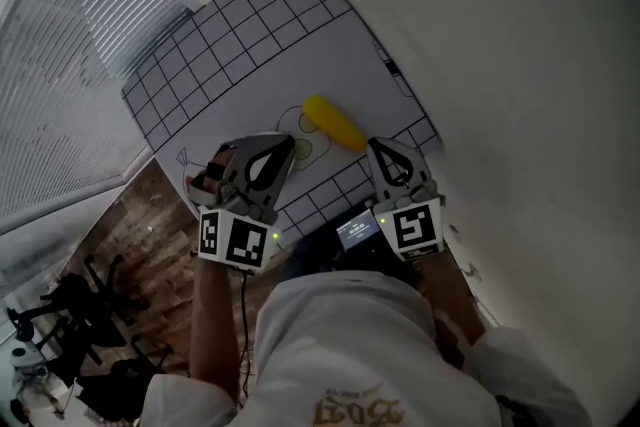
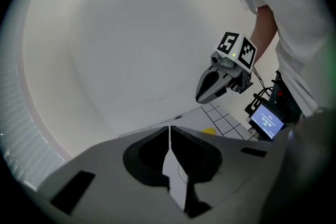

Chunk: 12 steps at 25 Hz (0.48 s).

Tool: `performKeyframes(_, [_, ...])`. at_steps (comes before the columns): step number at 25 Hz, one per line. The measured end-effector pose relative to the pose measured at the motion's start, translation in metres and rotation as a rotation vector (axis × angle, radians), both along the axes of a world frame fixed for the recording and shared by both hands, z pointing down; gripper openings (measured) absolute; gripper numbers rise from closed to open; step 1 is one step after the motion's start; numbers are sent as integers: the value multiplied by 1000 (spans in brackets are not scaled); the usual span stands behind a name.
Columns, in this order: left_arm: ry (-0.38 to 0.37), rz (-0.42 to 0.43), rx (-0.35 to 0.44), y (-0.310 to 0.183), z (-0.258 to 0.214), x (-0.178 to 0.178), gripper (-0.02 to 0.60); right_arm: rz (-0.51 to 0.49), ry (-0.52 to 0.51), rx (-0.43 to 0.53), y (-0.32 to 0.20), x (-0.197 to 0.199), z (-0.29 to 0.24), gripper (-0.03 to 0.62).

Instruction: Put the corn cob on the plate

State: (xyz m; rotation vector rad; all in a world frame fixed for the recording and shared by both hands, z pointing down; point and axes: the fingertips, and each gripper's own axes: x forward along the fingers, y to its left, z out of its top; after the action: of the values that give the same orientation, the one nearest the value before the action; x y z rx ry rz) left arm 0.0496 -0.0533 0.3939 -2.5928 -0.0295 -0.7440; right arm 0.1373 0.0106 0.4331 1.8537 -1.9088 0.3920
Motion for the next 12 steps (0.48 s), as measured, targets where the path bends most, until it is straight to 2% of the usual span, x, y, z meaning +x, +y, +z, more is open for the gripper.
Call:
performKeyframes(8, [-104, 115, -2, 8, 40, 19, 5, -66, 5, -77, -4, -14, 45, 9])
performKeyframes(12, [-154, 176, 7, 14, 57, 28, 5, -64, 14, -100, -1, -12, 64, 9])
